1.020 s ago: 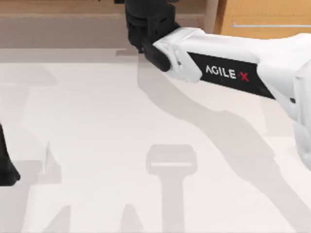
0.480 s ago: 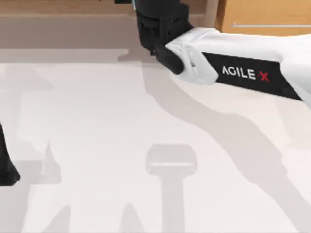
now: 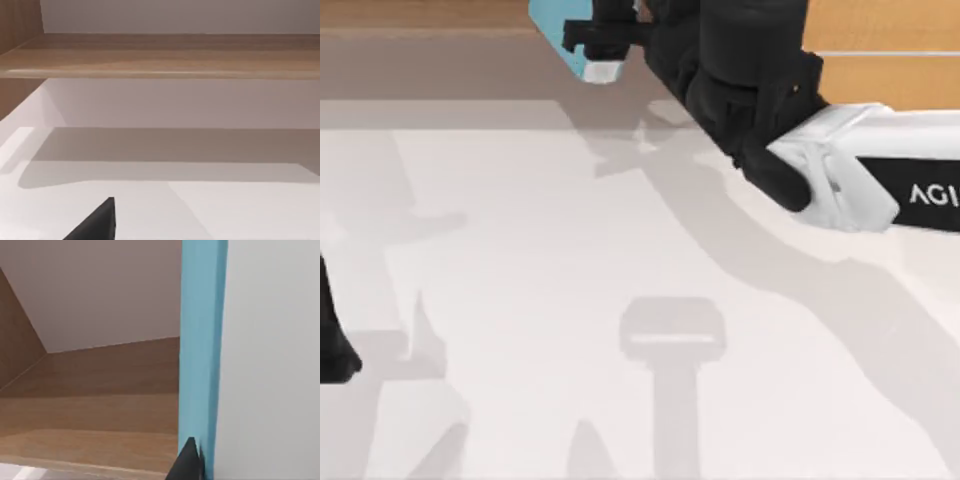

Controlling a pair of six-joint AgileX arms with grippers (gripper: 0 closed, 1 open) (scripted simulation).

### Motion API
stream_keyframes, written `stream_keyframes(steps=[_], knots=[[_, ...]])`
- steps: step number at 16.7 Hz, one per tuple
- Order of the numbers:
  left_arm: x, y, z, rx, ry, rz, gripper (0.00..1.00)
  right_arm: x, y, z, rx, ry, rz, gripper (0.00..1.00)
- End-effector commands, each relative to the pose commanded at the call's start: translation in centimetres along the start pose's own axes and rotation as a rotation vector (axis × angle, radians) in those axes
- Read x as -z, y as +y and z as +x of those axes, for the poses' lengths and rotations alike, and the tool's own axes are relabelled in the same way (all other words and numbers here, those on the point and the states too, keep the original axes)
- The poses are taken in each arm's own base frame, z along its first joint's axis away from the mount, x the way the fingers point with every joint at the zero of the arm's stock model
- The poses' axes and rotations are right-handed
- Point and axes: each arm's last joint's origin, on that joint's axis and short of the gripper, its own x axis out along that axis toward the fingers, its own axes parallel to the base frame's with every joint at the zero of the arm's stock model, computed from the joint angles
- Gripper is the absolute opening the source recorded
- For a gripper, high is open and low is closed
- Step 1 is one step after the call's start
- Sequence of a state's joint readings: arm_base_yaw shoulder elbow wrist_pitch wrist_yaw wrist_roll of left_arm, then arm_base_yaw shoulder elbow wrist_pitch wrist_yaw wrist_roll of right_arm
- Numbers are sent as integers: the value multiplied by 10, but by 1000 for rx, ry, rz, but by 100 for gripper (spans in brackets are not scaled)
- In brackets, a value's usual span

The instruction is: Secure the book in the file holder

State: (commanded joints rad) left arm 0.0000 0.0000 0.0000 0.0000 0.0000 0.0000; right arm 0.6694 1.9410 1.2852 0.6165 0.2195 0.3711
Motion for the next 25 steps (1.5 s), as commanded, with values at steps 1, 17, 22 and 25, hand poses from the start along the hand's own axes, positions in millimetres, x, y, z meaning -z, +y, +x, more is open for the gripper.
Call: stream_keyframes(steps=[1, 17, 22, 25], knots=[[0, 0, 0, 0, 0, 0, 100, 0, -8, -12, -32, 25, 43, 0], [0, 0, 0, 0, 0, 0, 100, 7, -259, -179, 300, 126, 954, 0], [0, 0, 0, 0, 0, 0, 100, -28, -335, -216, 445, -134, 1140, 0], [0, 0, 0, 0, 0, 0, 100, -44, -372, -226, 485, -246, 1204, 0]])
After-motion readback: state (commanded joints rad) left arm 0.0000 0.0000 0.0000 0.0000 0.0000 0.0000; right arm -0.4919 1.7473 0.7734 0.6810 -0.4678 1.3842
